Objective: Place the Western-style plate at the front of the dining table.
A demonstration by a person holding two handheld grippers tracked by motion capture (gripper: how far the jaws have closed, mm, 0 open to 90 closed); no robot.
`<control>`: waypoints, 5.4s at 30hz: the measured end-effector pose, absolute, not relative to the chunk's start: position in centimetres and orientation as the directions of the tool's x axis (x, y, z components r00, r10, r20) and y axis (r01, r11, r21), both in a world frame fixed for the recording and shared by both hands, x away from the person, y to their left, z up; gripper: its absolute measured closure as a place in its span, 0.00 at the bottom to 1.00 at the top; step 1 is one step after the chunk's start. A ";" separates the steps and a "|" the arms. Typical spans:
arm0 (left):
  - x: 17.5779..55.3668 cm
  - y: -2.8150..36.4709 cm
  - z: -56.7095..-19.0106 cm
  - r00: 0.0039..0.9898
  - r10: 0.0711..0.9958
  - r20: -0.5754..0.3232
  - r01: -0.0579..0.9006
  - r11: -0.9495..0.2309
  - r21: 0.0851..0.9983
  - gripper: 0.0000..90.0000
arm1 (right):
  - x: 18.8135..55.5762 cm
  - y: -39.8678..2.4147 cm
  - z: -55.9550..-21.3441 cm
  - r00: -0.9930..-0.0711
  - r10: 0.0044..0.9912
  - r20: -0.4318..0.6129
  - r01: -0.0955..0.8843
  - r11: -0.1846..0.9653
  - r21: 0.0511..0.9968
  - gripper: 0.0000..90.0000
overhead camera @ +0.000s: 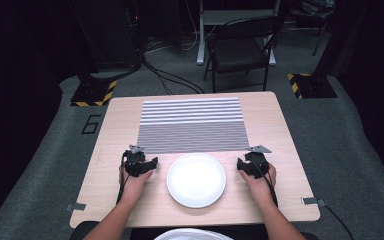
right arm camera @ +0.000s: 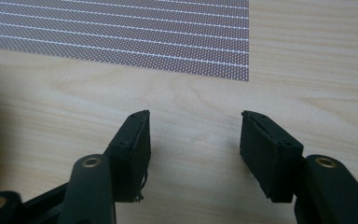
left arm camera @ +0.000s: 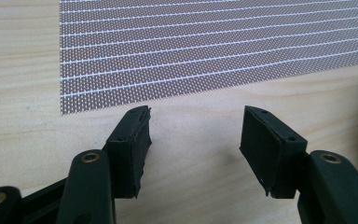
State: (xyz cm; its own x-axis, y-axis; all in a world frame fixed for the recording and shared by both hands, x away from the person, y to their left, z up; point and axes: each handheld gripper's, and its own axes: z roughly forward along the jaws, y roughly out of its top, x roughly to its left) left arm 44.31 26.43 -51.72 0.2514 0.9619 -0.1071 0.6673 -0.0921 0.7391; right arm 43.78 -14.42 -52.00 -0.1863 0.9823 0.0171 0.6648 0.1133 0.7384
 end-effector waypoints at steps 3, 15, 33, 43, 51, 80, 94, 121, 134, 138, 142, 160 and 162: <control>43.7 26.1 -51.2 0.271 0.956 -0.109 0.659 -0.102 0.745 0.47 | 42.9 -14.1 -51.1 -0.170 0.983 0.064 0.686 0.071 0.725 0.50; 41.6 24.6 -48.3 0.340 0.917 -0.210 0.693 -0.093 0.715 0.58 | 40.0 -12.9 -47.6 -0.191 0.972 0.138 0.663 0.024 0.749 0.55; 41.0 24.7 -48.6 0.368 0.801 -0.472 0.785 0.004 0.619 0.73 | 38.7 -11.4 -48.2 -0.243 0.950 0.197 0.695 0.029 0.718 0.57; 40.6 23.6 -49.2 0.374 0.787 -0.491 0.815 -0.026 0.578 0.76 | 38.8 -11.9 -48.5 -0.223 0.930 0.293 0.737 -0.036 0.675 0.59; 40.6 23.5 -49.2 0.382 0.776 -0.502 0.821 -0.036 0.570 0.77 | 38.9 -11.5 -48.9 -0.231 0.928 0.291 0.744 -0.024 0.668 0.59; 40.5 22.7 -49.3 0.386 0.766 -0.514 0.823 -0.035 0.566 0.76 | 38.5 -9.4 -49.6 -0.244 0.907 0.342 0.800 -0.011 0.599 0.59; 41.6 19.8 -49.7 0.401 0.761 -0.510 0.827 -0.062 0.559 0.76 | 39.6 -11.9 -48.1 -0.190 0.913 0.360 0.806 -0.064 0.589 0.62; 41.9 17.6 -50.1 0.444 0.752 -0.487 0.807 -0.099 0.583 0.77 | 36.9 -15.2 -47.6 -0.147 0.923 0.356 0.811 -0.094 0.578 0.71; 41.3 17.4 -50.0 0.442 0.754 -0.486 0.804 -0.094 0.587 0.74 | 36.3 -14.8 -48.2 -0.142 0.927 0.346 0.808 -0.093 0.582 0.77; 40.8 17.2 -49.9 0.449 0.752 -0.483 0.803 -0.102 0.587 0.72 | 36.2 -15.0 -48.4 -0.136 0.922 0.362 0.809 -0.107 0.577 0.76; 40.1 16.6 -49.9 0.455 0.755 -0.472 0.796 -0.108 0.595 0.70 | 36.2 -15.0 -48.6 -0.129 0.923 0.362 0.811 -0.112 0.575 0.75; 39.4 15.3 -49.8 0.440 0.799 -0.410 0.782 -0.116 0.613 0.66 | 35.9 -13.5 -48.8 -0.142 0.950 0.277 0.786 -0.062 0.615 0.65; 39.5 15.3 -49.8 0.438 0.799 -0.412 0.782 -0.113 0.613 0.66 | 35.9 -13.5 -48.8 -0.140 0.950 0.280 0.786 -0.065 0.614 0.64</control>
